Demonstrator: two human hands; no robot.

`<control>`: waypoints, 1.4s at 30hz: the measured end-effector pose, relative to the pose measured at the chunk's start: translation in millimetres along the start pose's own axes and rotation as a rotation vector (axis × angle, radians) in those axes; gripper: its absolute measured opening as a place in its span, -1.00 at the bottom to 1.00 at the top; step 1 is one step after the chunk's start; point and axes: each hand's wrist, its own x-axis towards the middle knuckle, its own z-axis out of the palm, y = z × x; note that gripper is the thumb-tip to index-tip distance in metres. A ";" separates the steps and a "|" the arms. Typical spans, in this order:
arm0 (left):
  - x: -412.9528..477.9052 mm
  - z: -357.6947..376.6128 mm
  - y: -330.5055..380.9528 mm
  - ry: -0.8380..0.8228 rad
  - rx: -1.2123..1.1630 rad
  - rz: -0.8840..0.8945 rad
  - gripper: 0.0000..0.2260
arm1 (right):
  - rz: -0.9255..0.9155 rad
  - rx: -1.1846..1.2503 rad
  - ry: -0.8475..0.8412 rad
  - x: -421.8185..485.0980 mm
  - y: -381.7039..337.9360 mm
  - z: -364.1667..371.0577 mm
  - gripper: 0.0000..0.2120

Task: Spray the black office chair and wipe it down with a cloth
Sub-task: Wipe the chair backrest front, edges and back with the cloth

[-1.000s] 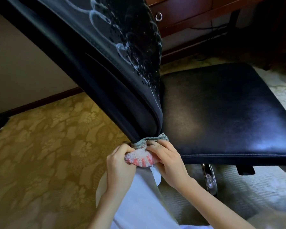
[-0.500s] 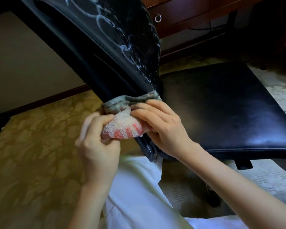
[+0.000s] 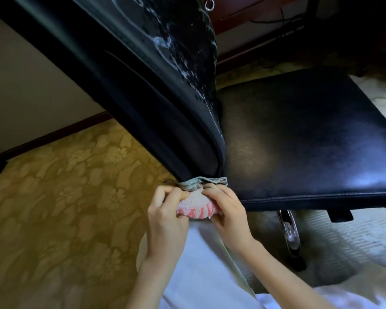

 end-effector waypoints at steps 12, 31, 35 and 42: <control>-18.7 -5.4 10.6 -0.042 0.443 0.389 -0.64 | 0.243 0.169 0.103 -19.6 -3.9 6.9 -0.51; 24.1 -9.1 38.2 -0.408 0.962 0.895 -0.67 | 0.342 0.325 0.165 -28.7 15.9 29.7 -0.46; 19.2 18.8 31.6 -0.582 1.073 0.905 -0.56 | 0.470 0.313 0.135 -37.8 32.2 33.0 -0.57; 13.5 47.2 25.4 -0.700 1.127 0.924 -0.77 | 0.556 0.298 -0.012 -37.4 46.5 22.4 -0.64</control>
